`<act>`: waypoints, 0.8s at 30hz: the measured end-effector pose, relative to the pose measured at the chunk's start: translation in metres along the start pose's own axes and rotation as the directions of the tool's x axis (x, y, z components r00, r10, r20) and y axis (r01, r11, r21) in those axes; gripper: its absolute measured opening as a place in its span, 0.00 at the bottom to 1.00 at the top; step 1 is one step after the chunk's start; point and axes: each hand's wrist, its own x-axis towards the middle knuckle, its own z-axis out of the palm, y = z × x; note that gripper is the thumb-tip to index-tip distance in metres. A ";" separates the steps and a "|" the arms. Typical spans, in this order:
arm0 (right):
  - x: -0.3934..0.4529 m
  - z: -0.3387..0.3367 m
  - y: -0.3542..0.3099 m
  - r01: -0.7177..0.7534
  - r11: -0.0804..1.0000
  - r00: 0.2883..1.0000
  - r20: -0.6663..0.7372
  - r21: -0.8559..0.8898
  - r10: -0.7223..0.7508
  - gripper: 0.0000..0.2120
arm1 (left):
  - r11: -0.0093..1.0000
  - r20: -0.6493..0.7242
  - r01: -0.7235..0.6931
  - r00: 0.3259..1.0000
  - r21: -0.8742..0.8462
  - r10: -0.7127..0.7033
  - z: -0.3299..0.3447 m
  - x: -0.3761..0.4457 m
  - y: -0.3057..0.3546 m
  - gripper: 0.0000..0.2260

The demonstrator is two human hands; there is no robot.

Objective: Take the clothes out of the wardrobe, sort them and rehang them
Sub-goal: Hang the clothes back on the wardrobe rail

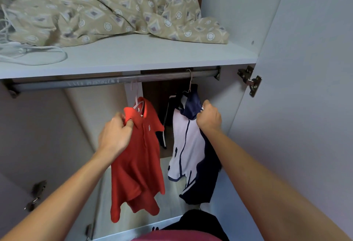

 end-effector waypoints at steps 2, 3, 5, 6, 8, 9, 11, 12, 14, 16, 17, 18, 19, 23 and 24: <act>0.001 -0.001 0.007 -0.011 1.000 1.000 -0.010 -0.019 0.010 0.09 | 1.000 0.010 -0.009 1.000 0.001 0.009 0.005 -0.002 -0.003 0.09; 0.003 -0.002 0.010 -0.020 1.000 1.000 -0.013 -0.021 0.019 0.09 | 1.000 0.015 -0.014 1.000 0.001 0.014 0.007 -0.003 -0.005 0.09; 0.007 -0.004 0.015 -0.044 0.999 0.999 -0.023 -0.028 0.043 0.11 | 0.999 0.020 -0.032 0.999 0.002 0.032 0.010 -0.004 -0.005 0.08; 0.009 -0.005 0.018 -0.051 0.998 0.998 -0.024 -0.039 0.050 0.12 | 0.999 0.022 -0.049 0.999 -0.004 0.049 0.012 -0.005 -0.006 0.08; 0.010 -0.003 0.022 -0.011 0.997 0.999 -0.033 -0.078 0.009 0.16 | 0.995 0.038 -0.097 0.994 -0.036 0.098 0.015 -0.005 -0.008 0.08; 0.010 -0.001 0.022 0.039 0.994 0.998 -0.041 -0.098 -0.043 0.17 | 0.991 0.052 -0.126 0.990 -0.054 0.129 0.016 -0.004 -0.009 0.09; 0.005 0.004 0.019 0.186 0.975 0.978 -0.072 -0.123 -0.195 0.20 | 0.979 0.076 -0.191 0.978 -0.074 0.196 0.016 -0.002 -0.012 0.11; 0.003 0.007 0.017 0.274 0.955 0.955 -0.084 -0.116 -0.284 0.20 | 0.972 0.082 -0.221 0.970 -0.082 0.228 0.017 0.000 -0.013 0.12; -0.005 0.012 0.013 0.415 0.909 0.909 -0.037 -0.023 -0.416 0.20 | 0.958 0.109 -0.268 0.954 -0.106 0.279 0.016 0.004 -0.014 0.13; -0.015 0.017 0.012 0.469 0.876 0.872 0.102 0.112 -0.479 0.25 | 0.933 0.179 -0.294 0.926 -0.206 0.332 0.010 0.006 -0.015 0.13; -0.019 0.019 0.013 0.465 0.871 0.856 0.170 0.160 -0.489 0.28 | 0.917 0.209 -0.299 0.910 -0.265 0.357 0.007 0.006 -0.015 0.14; -0.022 0.022 0.014 0.446 0.874 0.849 0.218 0.193 -0.481 0.31 | 0.900 0.227 -0.302 0.897 -0.316 0.380 0.002 0.005 -0.013 0.13; -0.024 0.024 0.016 0.420 0.881 0.850 0.245 0.217 -0.466 0.34 | 0.889 0.239 -0.299 0.888 -0.347 0.392 -0.003 0.004 -0.012 0.12; -0.024 0.026 0.025 0.399 0.882 0.879 0.170 0.249 -0.446 0.34 | 0.854 0.319 -0.318 0.828 -0.412 0.462 -0.020 0.005 -0.014 0.11; -0.023 0.025 0.028 0.400 0.879 0.882 0.152 0.259 -0.446 0.31 | 0.842 0.331 -0.331 0.809 -0.427 0.486 -0.024 0.006 -0.015 0.12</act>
